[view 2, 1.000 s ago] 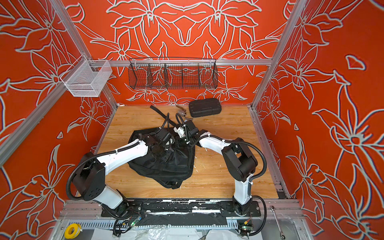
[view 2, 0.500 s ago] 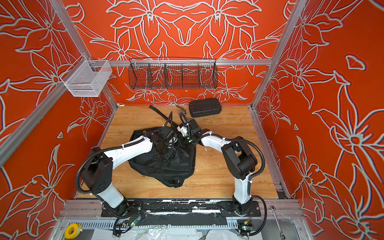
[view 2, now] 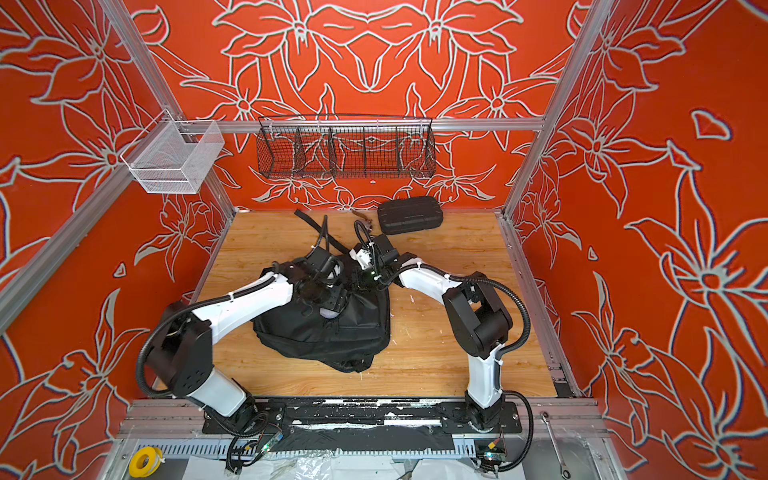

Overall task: Pack the student bag
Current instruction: 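Push the glasses case deeper into the pocket with the left gripper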

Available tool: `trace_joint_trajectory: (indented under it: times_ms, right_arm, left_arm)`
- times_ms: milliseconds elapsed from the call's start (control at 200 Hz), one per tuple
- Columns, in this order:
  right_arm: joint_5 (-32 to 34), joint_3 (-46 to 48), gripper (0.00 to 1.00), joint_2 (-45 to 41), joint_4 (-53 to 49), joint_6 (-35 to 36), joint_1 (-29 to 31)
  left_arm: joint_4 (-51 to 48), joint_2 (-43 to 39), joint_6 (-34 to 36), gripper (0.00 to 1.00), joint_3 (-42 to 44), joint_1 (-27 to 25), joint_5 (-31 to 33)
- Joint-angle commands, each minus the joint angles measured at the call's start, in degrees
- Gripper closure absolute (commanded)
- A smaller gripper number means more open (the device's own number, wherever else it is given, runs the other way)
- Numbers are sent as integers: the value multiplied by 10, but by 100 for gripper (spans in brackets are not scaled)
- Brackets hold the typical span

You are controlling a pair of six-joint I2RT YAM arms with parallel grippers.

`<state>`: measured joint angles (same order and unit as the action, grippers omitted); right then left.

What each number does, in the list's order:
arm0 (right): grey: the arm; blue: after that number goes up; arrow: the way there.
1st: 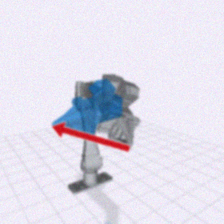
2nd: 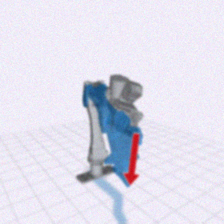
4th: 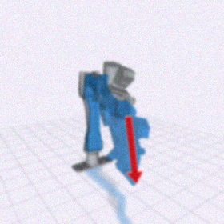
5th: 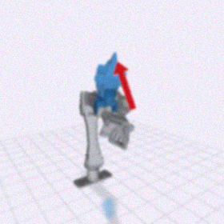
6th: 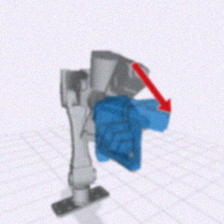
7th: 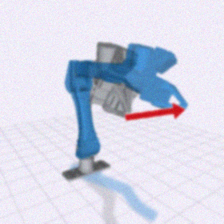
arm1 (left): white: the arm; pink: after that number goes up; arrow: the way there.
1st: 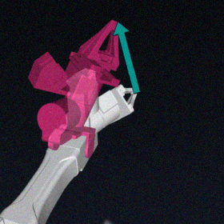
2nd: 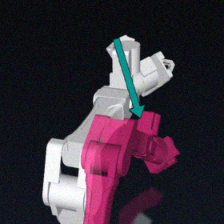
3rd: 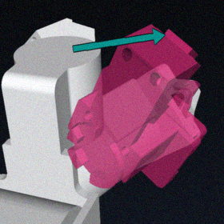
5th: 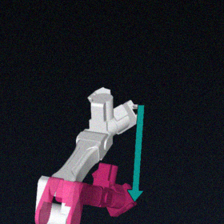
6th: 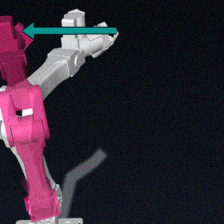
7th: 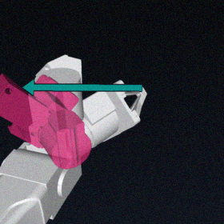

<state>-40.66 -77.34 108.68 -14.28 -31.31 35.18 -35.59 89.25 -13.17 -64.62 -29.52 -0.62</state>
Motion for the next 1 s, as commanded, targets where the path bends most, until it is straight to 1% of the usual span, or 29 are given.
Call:
trace_joint_trajectory:
  times_ms: [0,85,175,325,395,505,585,690,771,816,921,951,996]
  right_arm:
    - [-33,-28,100,3,-16,17,5]
    - [-37,-33,100,8,-15,15,5]
    - [-44,-37,100,13,-20,15,4]
    - [-33,-39,100,15,-37,26,4]
    - [-24,-42,100,21,-49,30,4]
    - [-22,-48,100,32,-53,28,4]
    - [-27,-52,100,36,-50,27,4]
    - [-28,-56,100,38,-53,33,5]
    - [-30,-57,100,38,-54,34,5]
    - [-31,-56,100,38,-53,33,4]
    - [-22,-53,100,43,-59,31,5]
    - [-16,-55,100,45,-65,31,4]
    - [-4,-60,100,47,-75,30,4]
  left_arm:
    - [8,-47,-34,23,24,25,-26]
    - [1,-65,-31,23,46,31,-25]
    - [-4,-67,-27,23,60,30,-34]
    - [-49,-51,-26,24,68,31,9]
    - [-74,-36,-18,27,59,31,9]
    - [-102,-15,-9,27,52,30,6]
    - [-99,-11,9,25,57,31,8]
    - [-86,10,34,23,52,34,-8]
    - [-77,40,49,23,44,45,-38]
    - [-85,60,58,25,30,50,-54]
    - [-86,83,75,30,10,51,-69]
    - [-83,87,78,33,7,51,-77]
    - [-79,94,82,39,1,51,-94]
